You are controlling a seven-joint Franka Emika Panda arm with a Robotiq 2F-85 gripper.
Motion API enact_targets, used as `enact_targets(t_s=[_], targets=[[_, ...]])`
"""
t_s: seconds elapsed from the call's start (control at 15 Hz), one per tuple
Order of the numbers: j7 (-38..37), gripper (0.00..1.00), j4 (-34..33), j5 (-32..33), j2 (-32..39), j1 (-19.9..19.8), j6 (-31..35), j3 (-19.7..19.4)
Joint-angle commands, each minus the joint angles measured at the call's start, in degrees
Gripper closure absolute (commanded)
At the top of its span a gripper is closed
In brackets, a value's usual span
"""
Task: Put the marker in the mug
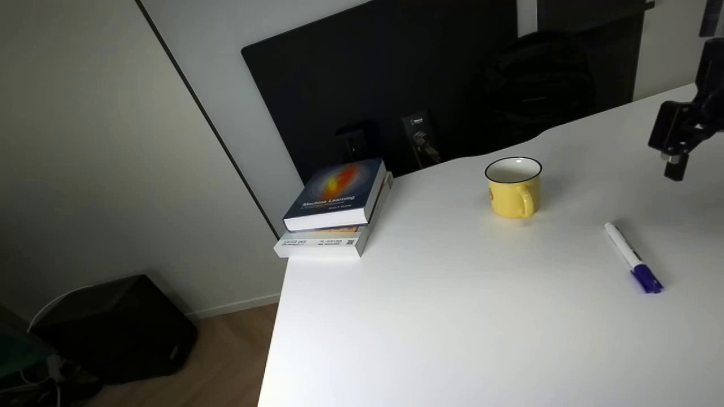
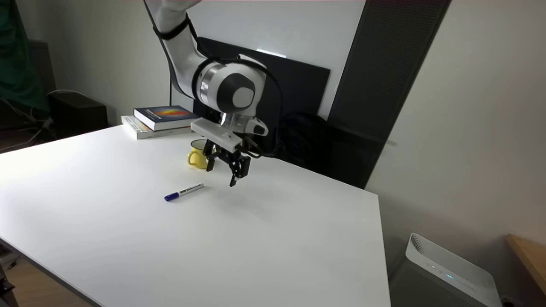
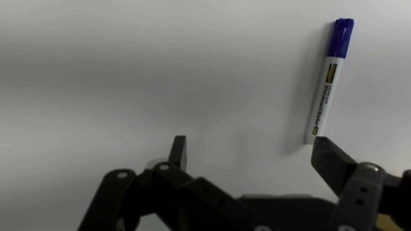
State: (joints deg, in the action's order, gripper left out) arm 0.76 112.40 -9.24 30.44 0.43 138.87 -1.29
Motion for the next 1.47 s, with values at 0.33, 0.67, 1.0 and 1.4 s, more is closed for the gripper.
enact_targets(t_s=[0.33,0.67,1.0,1.4], targets=[[-15.71,0.0,-5.23,6.92,4.67,6.98,3.06,-1.98],[-24.64,0.0,-4.36,8.96,5.21,10.82,4.52,-4.27],[-26.18,0.0,-4.22,8.44,6.84,11.39,5.99,-4.08],[-25.83,0.0,-4.7,8.48,8.91,11.73,6.22,-4.13]])
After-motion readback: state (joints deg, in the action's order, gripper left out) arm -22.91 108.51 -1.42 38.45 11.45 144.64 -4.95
